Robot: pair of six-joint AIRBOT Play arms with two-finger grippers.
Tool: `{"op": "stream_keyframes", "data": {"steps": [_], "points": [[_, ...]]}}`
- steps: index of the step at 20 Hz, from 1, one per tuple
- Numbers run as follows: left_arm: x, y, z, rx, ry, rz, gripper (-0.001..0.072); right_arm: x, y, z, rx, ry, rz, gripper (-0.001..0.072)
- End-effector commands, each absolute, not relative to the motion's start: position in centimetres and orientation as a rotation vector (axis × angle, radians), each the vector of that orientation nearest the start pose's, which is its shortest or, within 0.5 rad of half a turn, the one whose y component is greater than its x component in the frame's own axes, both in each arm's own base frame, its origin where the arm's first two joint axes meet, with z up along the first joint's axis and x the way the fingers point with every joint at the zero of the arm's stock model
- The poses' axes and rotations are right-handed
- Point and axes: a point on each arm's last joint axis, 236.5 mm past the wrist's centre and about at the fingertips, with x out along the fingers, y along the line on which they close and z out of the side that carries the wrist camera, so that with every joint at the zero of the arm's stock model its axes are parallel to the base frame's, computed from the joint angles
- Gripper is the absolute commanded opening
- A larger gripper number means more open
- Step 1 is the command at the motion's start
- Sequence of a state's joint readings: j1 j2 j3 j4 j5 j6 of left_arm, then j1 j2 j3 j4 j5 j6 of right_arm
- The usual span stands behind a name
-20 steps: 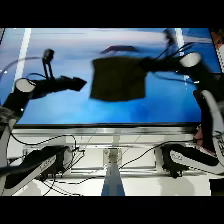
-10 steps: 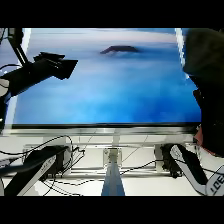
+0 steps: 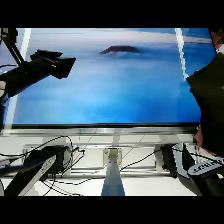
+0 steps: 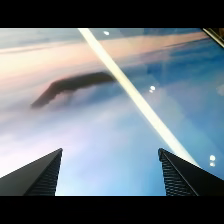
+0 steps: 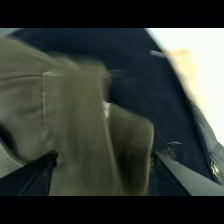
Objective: Fold the clothes and pants, and hang the long-sleeved shirts on hangers.
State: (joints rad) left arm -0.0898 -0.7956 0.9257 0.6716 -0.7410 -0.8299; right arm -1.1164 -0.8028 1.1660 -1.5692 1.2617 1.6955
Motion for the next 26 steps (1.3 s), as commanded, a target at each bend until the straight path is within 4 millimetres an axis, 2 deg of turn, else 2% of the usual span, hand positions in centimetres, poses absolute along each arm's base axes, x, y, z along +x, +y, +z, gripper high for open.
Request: {"op": "stream_keyframes", "data": {"steps": [1, 4, 5, 6, 7, 10, 11, 13, 14, 17, 19, 21, 24, 26], "points": [[35.8, -15.8, 21.2, -0.097, 0.384, -0.637, 0.0687, 15.5, -29.0, 17.2, 0.691, 0.630, -1.076, 0.0660], [35.8, -15.8, 21.3, -0.097, 0.384, -0.637, 0.0687, 21.2, -26.9, 18.5, 0.565, 0.613, -0.879, 0.0657], [35.8, -15.8, 21.2, -0.097, 0.384, -0.637, 0.0687, 23.4, -25.5, 18.9, 0.515, 0.614, -0.799, 0.0636], [35.8, -15.8, 21.3, -0.097, 0.384, -0.637, 0.0687, 25.7, -23.6, 19.3, 0.470, 0.617, -0.710, 0.0583], [35.8, -15.8, 21.2, -0.097, 0.384, -0.637, 0.0687, 28.2, -20.9, 19.6, 0.423, 0.623, -0.597, 0.0545], [35.8, -15.8, 21.3, -0.097, 0.384, -0.637, 0.0687, 34.2, -11.4, 20.9, 0.318, 0.602, -0.274, 0.0311], [35.8, -15.8, 21.2, -0.097, 0.384, -0.637, 0.0687, 35.8, -8.0, 21.7, 0.287, 0.574, -0.177, 0.0287], [35.8, -15.8, 21.2, -0.097, 0.384, -0.637, 0.0687, 37.8, -1.8, 23.2, 0.232, 0.519, -0.010, 0.0286], [35.8, -15.8, 21.3, -0.097, 0.384, -0.637, 0.0687, 38.3, 1.0, 23.5, 0.213, 0.506, 0.061, 0.0281], [35.8, -15.8, 21.2, -0.097, 0.384, -0.637, 0.0687, 38.6, 8.9, 22.7, 0.159, 0.530, 0.255, 0.0057], [35.8, -15.8, 21.3, -0.097, 0.384, -0.637, 0.0687, 38.2, 12.4, 21.5, 0.118, 0.567, 0.336, 0.0057], [35.8, -15.8, 21.3, -0.097, 0.384, -0.637, 0.0687, 38.1, 13.6, 20.4, 0.045, 0.590, 0.360, 0.0056], [35.8, -15.8, 21.3, -0.097, 0.384, -0.637, 0.0687, 37.9, 13.0, 18.2, -0.149, 0.644, 0.382, 0.0056], [35.8, -15.8, 21.2, -0.097, 0.384, -0.637, 0.0687, 37.4, 12.8, 17.4, -0.181, 0.677, 0.387, 0.0057]]}}
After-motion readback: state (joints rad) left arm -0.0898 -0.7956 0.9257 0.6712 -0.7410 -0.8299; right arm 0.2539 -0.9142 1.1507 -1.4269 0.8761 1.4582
